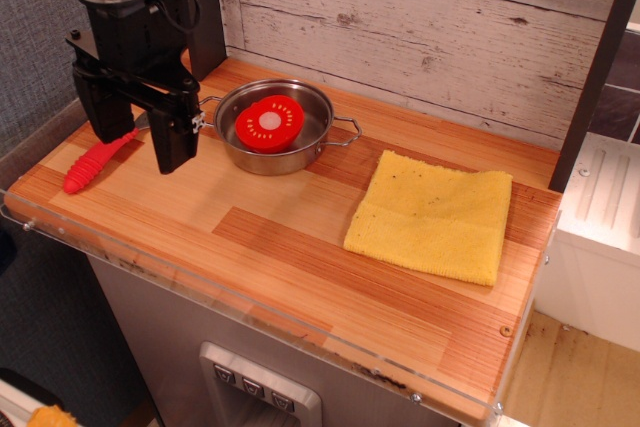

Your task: Put the fork on the left bottom corner side of the table.

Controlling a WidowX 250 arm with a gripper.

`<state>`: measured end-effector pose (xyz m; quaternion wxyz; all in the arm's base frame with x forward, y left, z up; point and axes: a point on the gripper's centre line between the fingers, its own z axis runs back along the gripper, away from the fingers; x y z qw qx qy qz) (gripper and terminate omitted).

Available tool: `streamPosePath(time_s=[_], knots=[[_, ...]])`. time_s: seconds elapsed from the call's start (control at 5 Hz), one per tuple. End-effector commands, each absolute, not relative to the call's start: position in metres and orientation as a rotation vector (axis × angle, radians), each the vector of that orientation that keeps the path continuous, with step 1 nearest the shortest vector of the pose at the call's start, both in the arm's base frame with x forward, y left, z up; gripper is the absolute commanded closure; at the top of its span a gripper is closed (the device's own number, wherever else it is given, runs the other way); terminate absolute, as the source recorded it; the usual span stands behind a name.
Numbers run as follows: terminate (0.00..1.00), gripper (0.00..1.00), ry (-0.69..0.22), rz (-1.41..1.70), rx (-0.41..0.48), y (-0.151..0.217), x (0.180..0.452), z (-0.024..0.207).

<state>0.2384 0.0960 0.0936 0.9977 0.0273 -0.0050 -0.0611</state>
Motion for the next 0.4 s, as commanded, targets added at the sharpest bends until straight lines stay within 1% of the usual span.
streamPosePath(time_s=[0.0, 0.2], knots=[[0.0, 0.0, -0.045, -0.128, 0.072, 0.1001, 0.2408, 0.1098], [1.0, 0.0, -0.045, -0.128, 0.072, 0.1001, 0.2408, 0.1098]])
